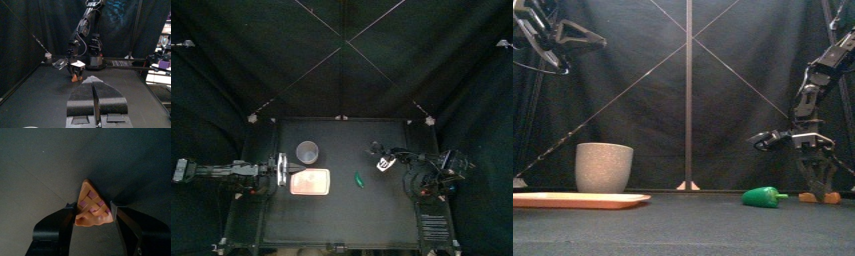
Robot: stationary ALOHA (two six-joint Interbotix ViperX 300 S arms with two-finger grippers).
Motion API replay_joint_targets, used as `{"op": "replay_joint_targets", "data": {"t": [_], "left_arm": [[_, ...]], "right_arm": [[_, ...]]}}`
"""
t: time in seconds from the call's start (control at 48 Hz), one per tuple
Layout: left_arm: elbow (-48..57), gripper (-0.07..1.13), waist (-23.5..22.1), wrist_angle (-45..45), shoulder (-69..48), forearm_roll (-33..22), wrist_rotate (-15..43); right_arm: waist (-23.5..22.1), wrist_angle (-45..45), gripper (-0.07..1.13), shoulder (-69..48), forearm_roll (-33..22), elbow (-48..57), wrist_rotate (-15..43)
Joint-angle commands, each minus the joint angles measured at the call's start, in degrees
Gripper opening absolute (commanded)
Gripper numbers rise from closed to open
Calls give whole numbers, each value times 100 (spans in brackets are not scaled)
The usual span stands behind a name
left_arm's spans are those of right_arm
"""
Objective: Pick the pie then place it on the pink plate
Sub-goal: Place pie on the pink plate
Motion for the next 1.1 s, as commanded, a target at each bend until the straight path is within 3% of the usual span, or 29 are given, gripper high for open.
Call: {"op": "replay_joint_targets", "data": {"t": [0.021,0.25,0.542,0.812,1.104], "left_arm": [[-88,1,9,-53,35,-9,0],[-79,1,9,-44,35,-9,0],[-79,1,18,-44,35,0,9],[-70,1,149,-44,26,0,18],[-53,1,202,-44,26,9,18]], "right_arm": [[9,-9,66,-62,-18,-114,-18],[255,-9,61,-132,0,-378,-18],[1661,-422,61,62,35,-1811,-26],[2874,-791,61,1397,255,-3428,-18],[3199,-853,62,2646,97,-4843,-18]]}}
